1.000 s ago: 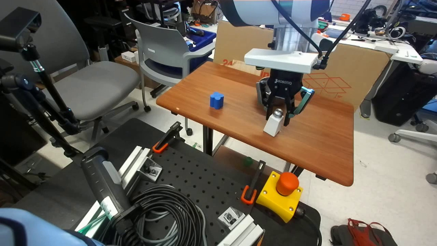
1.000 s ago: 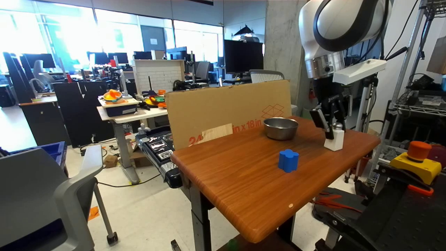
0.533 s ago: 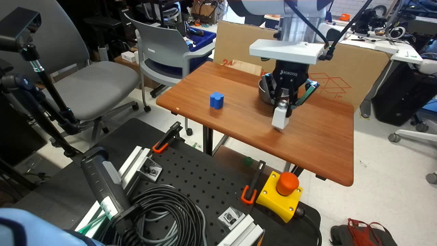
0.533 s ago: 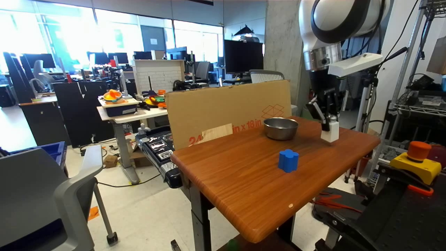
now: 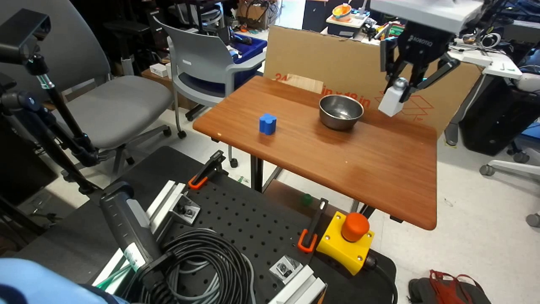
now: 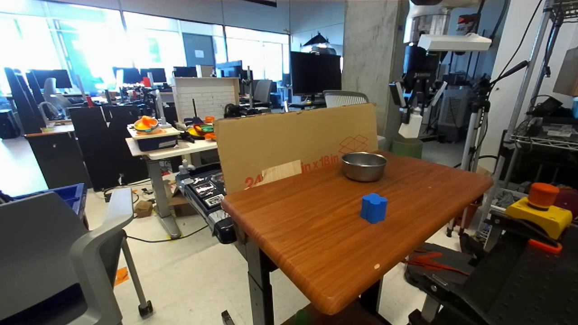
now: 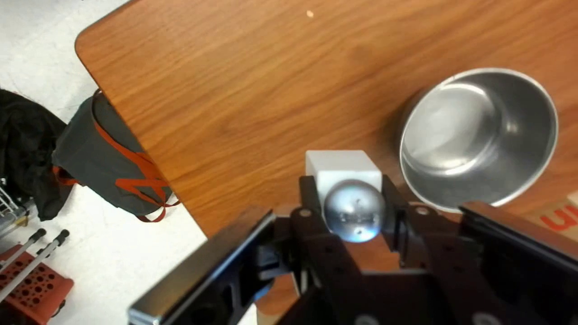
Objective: Move the salt shaker forward
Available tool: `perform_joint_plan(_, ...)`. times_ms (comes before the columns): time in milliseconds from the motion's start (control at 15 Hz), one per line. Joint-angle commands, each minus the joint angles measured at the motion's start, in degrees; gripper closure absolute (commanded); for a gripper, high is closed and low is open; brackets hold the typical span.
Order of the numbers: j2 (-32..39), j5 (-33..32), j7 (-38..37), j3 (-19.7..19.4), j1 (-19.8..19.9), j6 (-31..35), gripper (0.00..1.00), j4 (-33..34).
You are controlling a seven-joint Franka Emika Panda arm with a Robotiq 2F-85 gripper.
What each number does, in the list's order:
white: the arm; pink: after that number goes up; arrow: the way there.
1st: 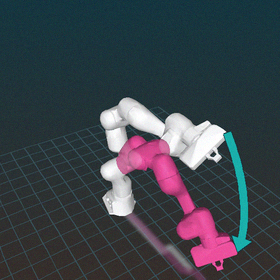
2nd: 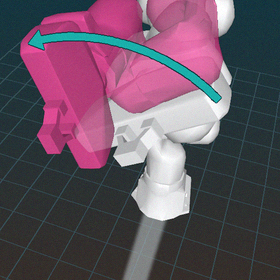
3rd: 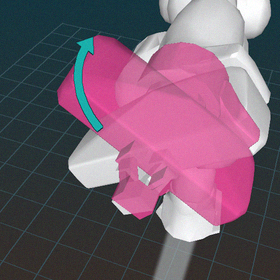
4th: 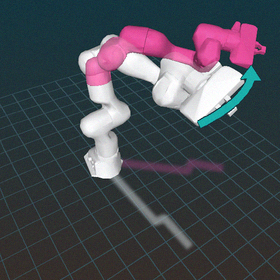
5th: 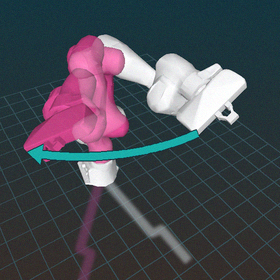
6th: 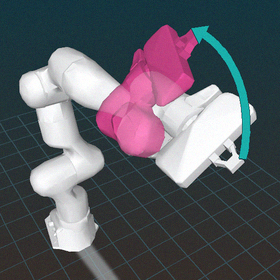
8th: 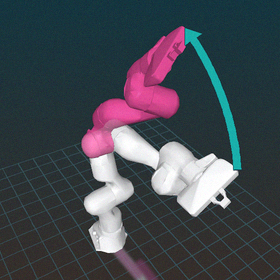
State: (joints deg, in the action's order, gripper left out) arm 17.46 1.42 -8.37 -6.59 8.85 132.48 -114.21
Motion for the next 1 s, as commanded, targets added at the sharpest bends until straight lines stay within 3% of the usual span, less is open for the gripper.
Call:
perform_joint_plan(0, 6.41, 5.64, -1.29, -0.85, 1.87, -4.24, 0.91, 11.19)
perform_joint_plan(400, 18.46, 8.96, -10.50, -2.77, 3.53, -7.00, 0.91, 25.92)
perform_joint_plan(933, 33.24, 8.57, -17.53, -3.74, 5.45, -18.53, 0.91, 43.07)
